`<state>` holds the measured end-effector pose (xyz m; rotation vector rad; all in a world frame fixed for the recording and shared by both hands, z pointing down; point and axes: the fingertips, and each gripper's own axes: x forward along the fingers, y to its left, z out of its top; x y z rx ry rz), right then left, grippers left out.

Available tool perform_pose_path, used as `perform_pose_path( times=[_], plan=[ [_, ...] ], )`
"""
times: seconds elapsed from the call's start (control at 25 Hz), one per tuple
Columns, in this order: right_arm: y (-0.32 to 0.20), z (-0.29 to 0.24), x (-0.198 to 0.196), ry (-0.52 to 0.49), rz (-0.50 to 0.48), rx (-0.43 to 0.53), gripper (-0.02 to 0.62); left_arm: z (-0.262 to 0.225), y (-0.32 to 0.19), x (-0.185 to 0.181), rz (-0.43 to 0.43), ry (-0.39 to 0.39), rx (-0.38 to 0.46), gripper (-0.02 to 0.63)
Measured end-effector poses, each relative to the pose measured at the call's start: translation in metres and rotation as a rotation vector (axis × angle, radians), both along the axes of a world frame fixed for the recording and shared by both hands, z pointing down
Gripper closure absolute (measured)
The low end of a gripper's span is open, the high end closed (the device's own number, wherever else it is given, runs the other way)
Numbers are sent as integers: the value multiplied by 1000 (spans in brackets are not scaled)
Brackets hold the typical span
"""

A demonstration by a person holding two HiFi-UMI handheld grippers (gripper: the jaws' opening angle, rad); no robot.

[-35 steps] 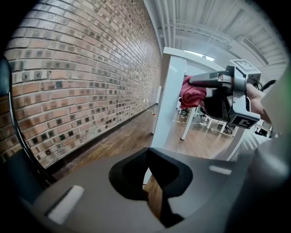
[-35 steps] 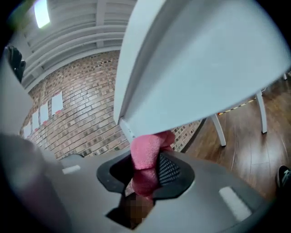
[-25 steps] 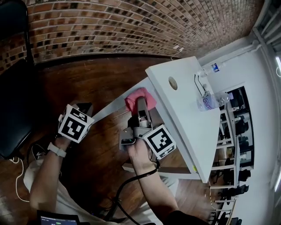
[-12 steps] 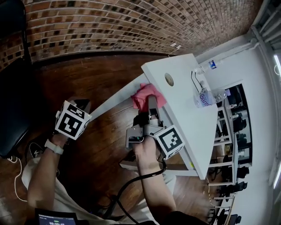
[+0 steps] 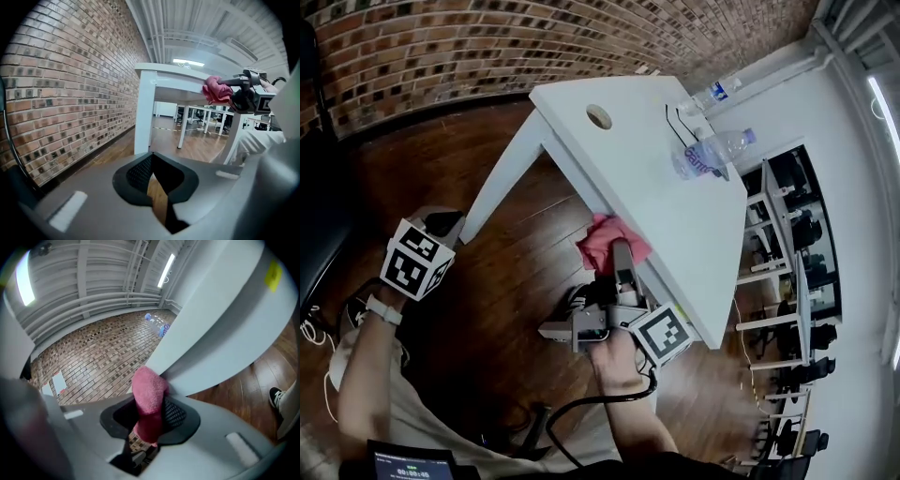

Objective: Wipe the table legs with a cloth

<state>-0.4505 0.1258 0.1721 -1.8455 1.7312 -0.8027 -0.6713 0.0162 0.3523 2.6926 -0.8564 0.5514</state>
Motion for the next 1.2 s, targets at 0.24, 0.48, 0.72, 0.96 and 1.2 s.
perform_pose_path(
  times=[0.24,0.48,0.72,0.96,1.2],
  plan=[
    [76,-6,53,29,-31,-15,495,-5,68,65,80,25,69,606],
    [139,-10,93,-53,-105,-22,495,-6,128,129,73,73,135,606],
    [189,-4,134,-97,-241,-48,495,-4,199,174,20,63,228,606],
    [215,-5,156,-51,-509,-36,495,-39,268,161,-152,15,275,606],
    [228,1,173,126,-779,-45,495,-114,359,222,-222,96,346,606]
  ],
)
